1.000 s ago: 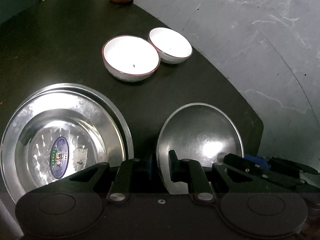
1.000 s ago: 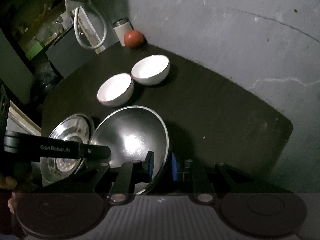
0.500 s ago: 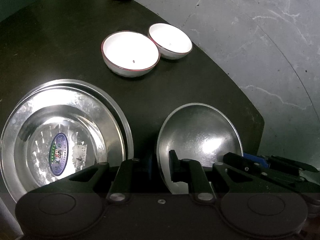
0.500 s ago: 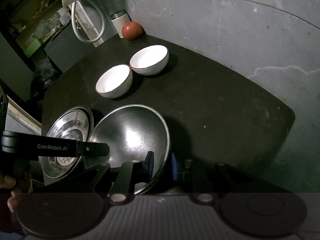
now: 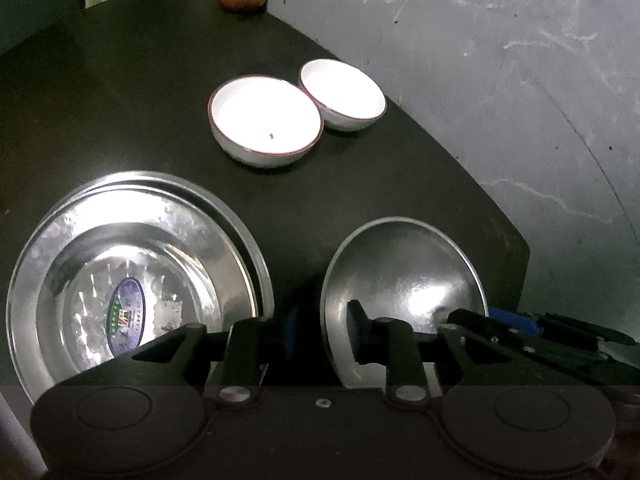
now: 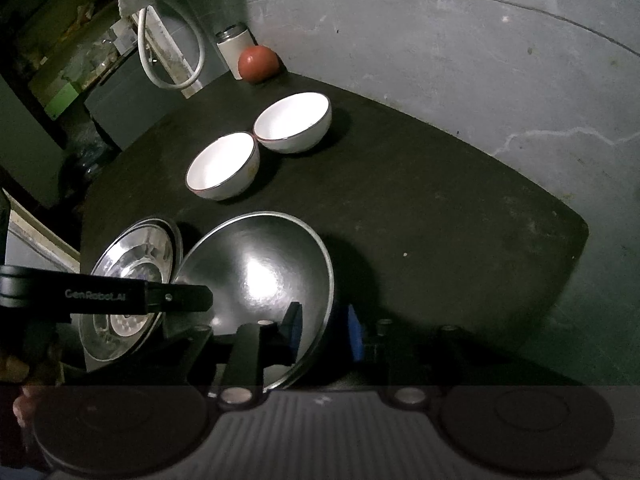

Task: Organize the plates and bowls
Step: 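Lower the steel bowl onto the stacked plates and open both tools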

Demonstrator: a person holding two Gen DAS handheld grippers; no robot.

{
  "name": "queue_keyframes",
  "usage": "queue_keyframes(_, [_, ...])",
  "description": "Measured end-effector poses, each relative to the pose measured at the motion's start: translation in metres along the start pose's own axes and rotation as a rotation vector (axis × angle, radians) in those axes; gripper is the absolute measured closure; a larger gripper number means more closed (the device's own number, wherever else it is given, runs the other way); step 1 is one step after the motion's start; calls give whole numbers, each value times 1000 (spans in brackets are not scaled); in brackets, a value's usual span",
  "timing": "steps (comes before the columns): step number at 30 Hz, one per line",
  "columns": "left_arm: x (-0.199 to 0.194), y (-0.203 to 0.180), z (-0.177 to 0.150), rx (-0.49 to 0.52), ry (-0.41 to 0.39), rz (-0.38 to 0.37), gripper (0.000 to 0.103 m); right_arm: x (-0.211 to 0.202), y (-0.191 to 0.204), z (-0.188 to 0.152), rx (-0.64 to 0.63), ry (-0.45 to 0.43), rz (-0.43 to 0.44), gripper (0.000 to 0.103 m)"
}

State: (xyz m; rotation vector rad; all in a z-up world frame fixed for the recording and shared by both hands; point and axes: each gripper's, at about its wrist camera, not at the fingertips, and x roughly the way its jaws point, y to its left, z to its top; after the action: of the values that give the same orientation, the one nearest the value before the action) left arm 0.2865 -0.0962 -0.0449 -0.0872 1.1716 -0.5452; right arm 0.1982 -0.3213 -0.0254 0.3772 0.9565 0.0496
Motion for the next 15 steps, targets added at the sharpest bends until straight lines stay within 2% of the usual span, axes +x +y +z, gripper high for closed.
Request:
queue_keyframes(3, [-5, 1, 1, -2, -29, -16, 55, -1, 0, 0, -1, -8, -3, 59])
queue_keyframes(7, [-11, -1, 4, 5, -65, -30, 38, -1, -1, 0, 4, -14, -4, 49])
queue_keyframes(11, [-16, -1, 7, -1, -94, -45, 31, -1, -1, 1, 6, -17, -2, 42])
queue_keyframes(13, [-17, 0, 8, -10, -109, -56, 22, -1, 0, 1, 7, -19, -3, 38])
queue_keyframes(15, [-18, 3, 10, -20, -126, -60, 17, -1, -1, 2, 10, -23, -2, 32])
